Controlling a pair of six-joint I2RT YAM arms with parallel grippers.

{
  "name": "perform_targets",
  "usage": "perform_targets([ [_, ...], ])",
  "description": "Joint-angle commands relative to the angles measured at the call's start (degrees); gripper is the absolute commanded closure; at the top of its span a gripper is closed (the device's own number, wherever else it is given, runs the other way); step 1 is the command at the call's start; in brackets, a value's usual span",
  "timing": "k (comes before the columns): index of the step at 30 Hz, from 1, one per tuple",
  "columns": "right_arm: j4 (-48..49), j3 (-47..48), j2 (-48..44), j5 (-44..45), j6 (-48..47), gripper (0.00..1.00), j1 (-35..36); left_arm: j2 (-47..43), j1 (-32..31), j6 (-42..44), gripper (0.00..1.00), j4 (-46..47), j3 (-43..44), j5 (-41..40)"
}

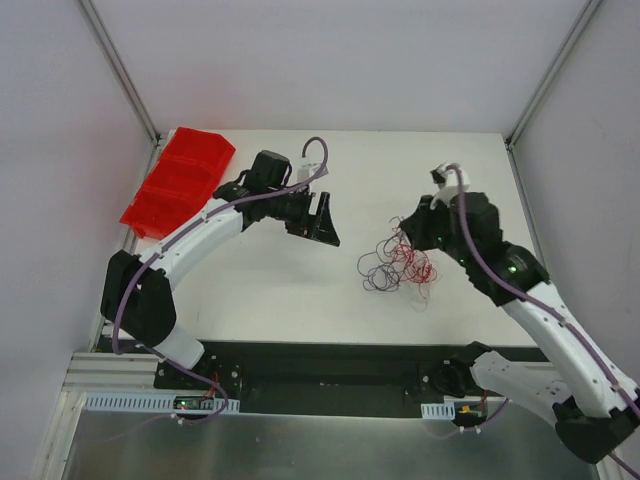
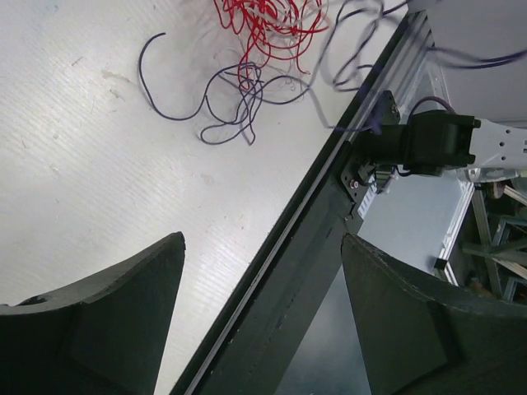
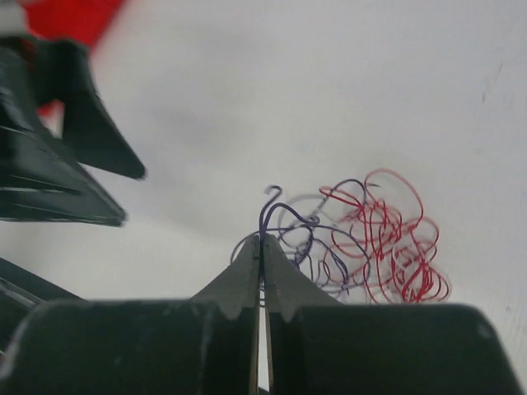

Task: Untangle the cables

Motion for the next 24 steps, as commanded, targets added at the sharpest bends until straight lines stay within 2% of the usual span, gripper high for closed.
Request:
perform_targets([
  [1,-6.8,10.1,-5.2,-0.3,-2.6,0.99,0.3,-4.4,-0.7,2.9,0.25,0.4,-0.4,-1.7],
  [5,-4.3,12.0,-6.1,-2.3,-2.6,1.0,0.2,-7.0,-0.7,4.4,0.3,1.8,-0.8,-2.2],
  [8,-4.5,14.0,-4.8,-3.7,-3.0,0.99,0.2,-9.1,-0.7,4.6,0.32,5.2,-2.5,0.6],
  [11,-1.5,15.6,-5.2,-7.9,-2.5,1.0,0.2,-11.8,-0.9,2.7,0.29,11.5,-4.8,5.2],
  [13,-1.3,20.3,-4.8,-7.7,-3.0,0.99,0.2,-13.1,-1.1,0.3,0.25,17.3,-6.8,9.7],
  [18,-2.8,27.6,-2.4,-8.3,-3.8,0.99,0.2,-14.5,-2.5,-11.1,0.24,28.5,-5.6,5.7],
  [21,-1.4,26.5,-3.1,-9.9,-2.7,1.0,0.2,-13.0,-5.0,-14.2,0.2,30.6,-3.1,0.5],
  [24,0.2,24.7,-4.4,-10.4,-2.3,0.99,0.3,-9.6,-6.7,-19.2,0.2,33.3,-0.4,0.9],
])
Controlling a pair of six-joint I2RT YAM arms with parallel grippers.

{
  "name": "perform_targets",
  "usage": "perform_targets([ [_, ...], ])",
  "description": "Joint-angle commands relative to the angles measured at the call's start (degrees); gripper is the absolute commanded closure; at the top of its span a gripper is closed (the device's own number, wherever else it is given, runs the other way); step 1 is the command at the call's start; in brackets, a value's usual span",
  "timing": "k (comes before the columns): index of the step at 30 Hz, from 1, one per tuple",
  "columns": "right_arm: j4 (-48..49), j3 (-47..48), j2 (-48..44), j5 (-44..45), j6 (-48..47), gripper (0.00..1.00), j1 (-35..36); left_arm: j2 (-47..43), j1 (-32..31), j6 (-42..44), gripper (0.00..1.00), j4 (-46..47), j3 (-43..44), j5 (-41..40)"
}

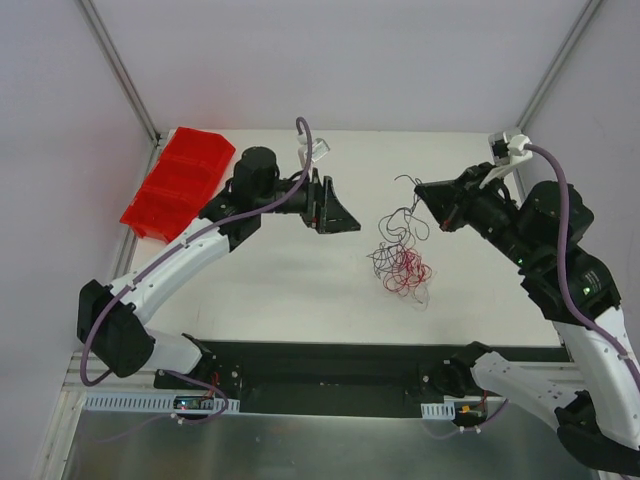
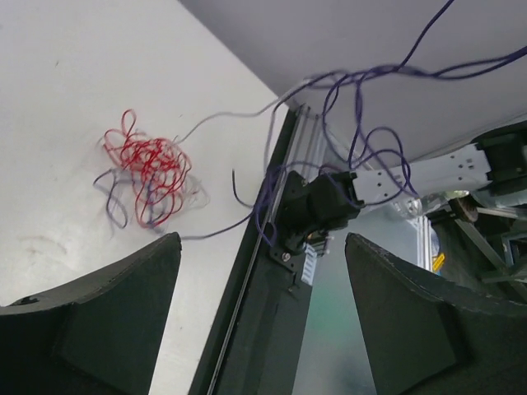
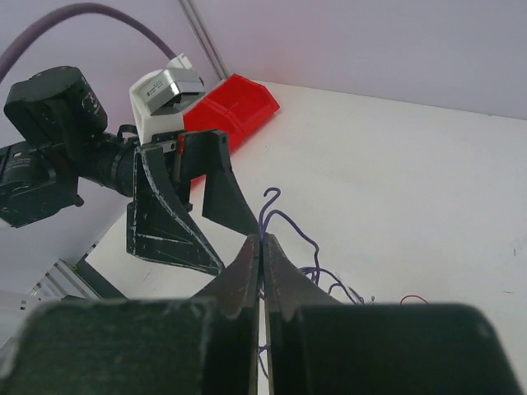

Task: Untangle the cables

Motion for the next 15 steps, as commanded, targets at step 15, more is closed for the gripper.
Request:
perform_targets([
  [15,6.0,-9.3,-5.7,-1.5,0.4,0.99,0.2,1.2,-8.5,-25.4,0.26,21.2,-1.4,-4.0],
])
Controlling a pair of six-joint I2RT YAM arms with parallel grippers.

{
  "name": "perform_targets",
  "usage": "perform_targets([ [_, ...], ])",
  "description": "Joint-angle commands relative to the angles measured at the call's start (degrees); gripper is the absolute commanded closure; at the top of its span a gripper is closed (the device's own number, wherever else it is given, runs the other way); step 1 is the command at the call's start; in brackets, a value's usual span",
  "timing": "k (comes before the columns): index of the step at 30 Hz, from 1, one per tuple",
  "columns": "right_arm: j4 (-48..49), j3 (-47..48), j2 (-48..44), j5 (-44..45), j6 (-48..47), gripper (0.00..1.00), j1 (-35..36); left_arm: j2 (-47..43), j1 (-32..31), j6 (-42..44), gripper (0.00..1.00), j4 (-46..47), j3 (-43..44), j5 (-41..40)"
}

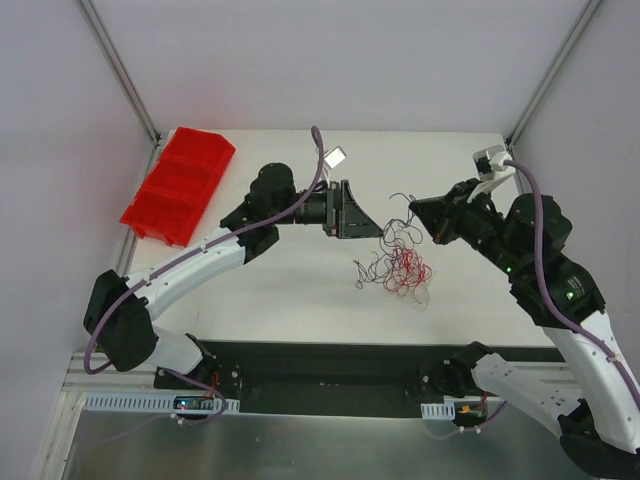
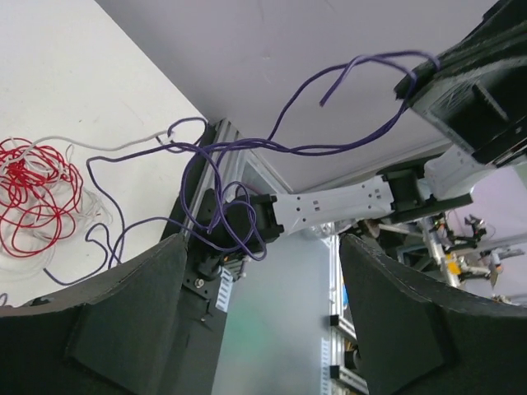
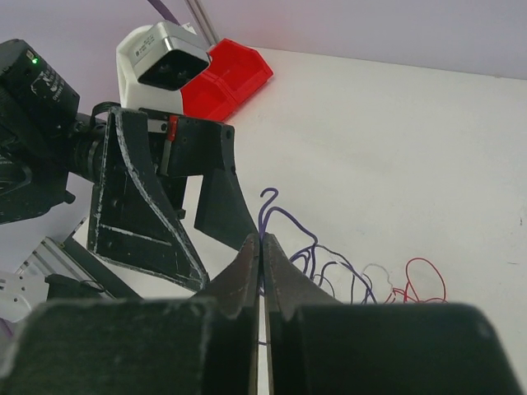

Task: Untangle the cables

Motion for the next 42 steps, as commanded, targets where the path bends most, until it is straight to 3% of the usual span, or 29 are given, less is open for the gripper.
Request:
perform_targets([
  [1,4.7,-1.0,-1.7,-0.4,0.4,0.99,0.2,-1.1,-1.2,-4.5,0.3,1.3,3.2,-1.6],
  [5,4.9,-1.1,-2.3,0.3,0.2,0.99,0.2,0.4,-3.4,-0.8,0.48,-8.1,6.4,-3.9],
  [11,4.8,-1.0,-2.9,0.6,-0.4,0.99,0.2,0.9,-5.3,-1.2,0.6,-9.3,5.8,-5.6],
  [14,4.8,-1.2,-2.9,0.8,-0.4,0.99,0.2,0.5,-6.0,-1.6,0.58,-9.7,5.1,-7.0],
  [18,4.8,-1.6,-3.1,0.8,-0.3,0.99,0.2,-2.1,-6.1,-1.2,0.42,-10.4,3.3,-9.8],
  [20,4.9,-1.9,-3.2,0.8,-0.3,0.99,0.2,-3.6,-6.1,0.5,0.39,-11.4,2.9,-11.9],
  [27,5.6,-2.3,-2.5,0.7,0.0,0.99,0.2,-2.6,-6.1,3.1,0.38,-17.7,5.5,-12.9],
  [30,6.0,-2.3,-2.2,0.4,0.1,0.99,0.2,-0.7,-6.3,2.6,0.52,-17.7,5.4,-10.6],
  [32,6.1,-2.3,-2.1,0.4,0.2,0.99,0.2,-0.1,-6.6,3.1,0.55,-17.6,4.8,-10.6],
  [34,6.1,-2.2,-2.2,0.4,0.1,0.99,0.2,0.5,-6.7,3.8,0.54,-17.4,4.8,-10.5],
  [38,6.3,-2.3,-2.1,0.1,0.4,0.99,0.2,3.1,-7.1,5.9,0.42,-16.7,6.8,-10.3],
  [40,6.6,-2.6,-2.1,-0.4,0.6,0.99,0.2,4.7,-7.1,6.7,0.41,-16.7,8.0,-11.1],
  [42,6.7,-2.9,-2.2,-0.3,1.0,0.99,0.2,5.9,-7.0,7.5,0.48,-16.6,8.8,-12.3],
])
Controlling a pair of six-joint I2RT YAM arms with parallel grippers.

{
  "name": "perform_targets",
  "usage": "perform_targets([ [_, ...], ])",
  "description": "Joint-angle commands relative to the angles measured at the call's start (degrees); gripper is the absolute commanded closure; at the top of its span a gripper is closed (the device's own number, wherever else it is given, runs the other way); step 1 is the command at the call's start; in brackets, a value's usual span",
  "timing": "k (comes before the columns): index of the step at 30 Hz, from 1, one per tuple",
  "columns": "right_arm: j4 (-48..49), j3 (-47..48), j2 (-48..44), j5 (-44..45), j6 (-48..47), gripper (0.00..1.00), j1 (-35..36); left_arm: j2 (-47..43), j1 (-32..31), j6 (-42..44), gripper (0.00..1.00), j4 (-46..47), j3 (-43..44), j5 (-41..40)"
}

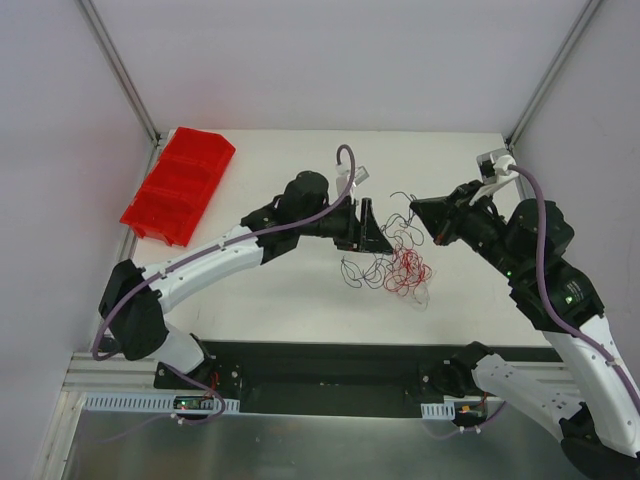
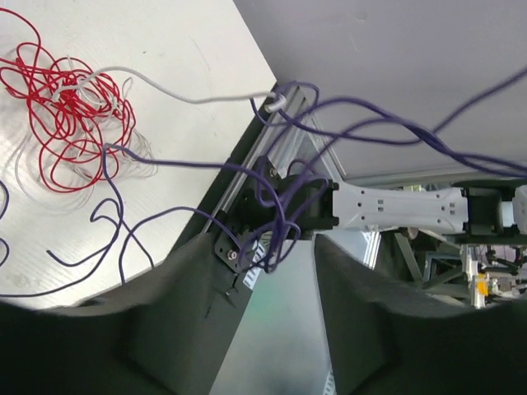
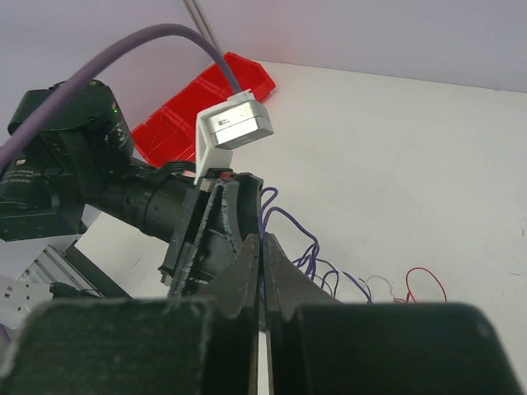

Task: Untangle the cables

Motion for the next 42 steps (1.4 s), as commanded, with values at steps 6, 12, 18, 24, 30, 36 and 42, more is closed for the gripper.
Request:
perform_targets([
  [6,1.7,-1.1,-1.4,3.4,-0.4,0.98,0.2,-2.0,3.3,7.7,1.0,-6.1,-1.0,-10.9],
  [12,0.2,-12.9,-2.9,13.5,2.1,0.49,0.2,-14.9,5.6,18.1,1.0,-13.4,-7.1,-14.9],
  [18,6.0,-26.8,1.1,9.6,6.6,0.25,-0.3,-21.5,5.8,22.1,1.0,-23.2,-4.6,-18.3],
  [24,12.4,-29.8,14.1,1.7,11.8,0.24,-2.5,-21.0,6.0,23.8,1.0,-28.8,1.2,-18.1],
  [30,14.3,-32.0,23.3,5.8,19.1,0.3,-5.0,-21.2,6.1,25.3,1.0,-32.9,7.2,-20.0],
  [36,11.2,-34.1,27.6,10.9,19.6,0.31,-15.2,-21.5,6.4,24.4,1.0,-36.0,9.4,-22.2],
  [42,4.9,-27.8,28.1,18.4,11.5,0.3,-18.0,-15.5,7.2,22.4,1.0,-36.6,7.0,-19.4],
])
